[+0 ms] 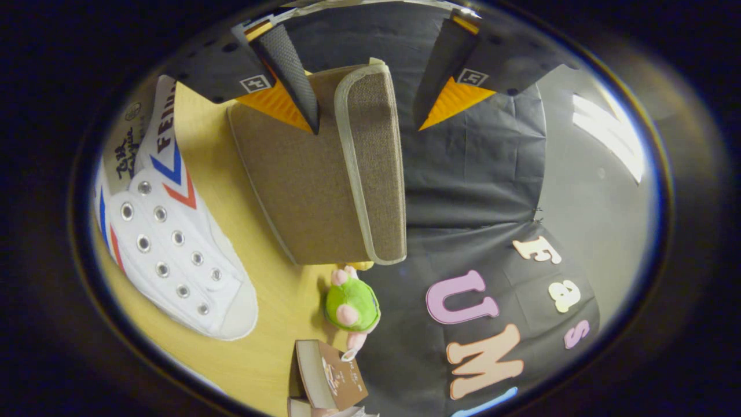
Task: Open the storage box then place both shoes into the box .Put the left shoe in first, then the right shoe, with the right side of both shoes facing outward in a uniform manner.
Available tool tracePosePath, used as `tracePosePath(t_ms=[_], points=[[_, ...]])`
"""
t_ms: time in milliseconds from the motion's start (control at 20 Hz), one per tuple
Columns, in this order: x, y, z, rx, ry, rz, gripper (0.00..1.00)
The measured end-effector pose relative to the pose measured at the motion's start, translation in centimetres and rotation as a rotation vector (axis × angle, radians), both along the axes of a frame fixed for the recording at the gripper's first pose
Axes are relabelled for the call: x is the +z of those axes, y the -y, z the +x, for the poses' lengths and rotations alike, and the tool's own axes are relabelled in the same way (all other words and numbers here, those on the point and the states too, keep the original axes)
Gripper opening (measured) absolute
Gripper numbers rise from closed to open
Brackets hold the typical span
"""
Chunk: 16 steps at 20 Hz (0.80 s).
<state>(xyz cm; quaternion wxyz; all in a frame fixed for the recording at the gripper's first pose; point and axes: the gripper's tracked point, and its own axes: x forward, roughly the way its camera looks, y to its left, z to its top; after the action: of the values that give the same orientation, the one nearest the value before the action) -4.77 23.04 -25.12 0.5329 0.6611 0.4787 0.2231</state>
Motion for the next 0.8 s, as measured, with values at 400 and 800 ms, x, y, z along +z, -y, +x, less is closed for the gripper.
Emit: tracePosePath(t_ms=[400, 800], points=[[2.7, 0.6, 0.1, -0.014, 0.000, 0.064, 0.99], [5.6, 1.1, 0.7, -0.059, 0.013, 0.109, 0.82]])
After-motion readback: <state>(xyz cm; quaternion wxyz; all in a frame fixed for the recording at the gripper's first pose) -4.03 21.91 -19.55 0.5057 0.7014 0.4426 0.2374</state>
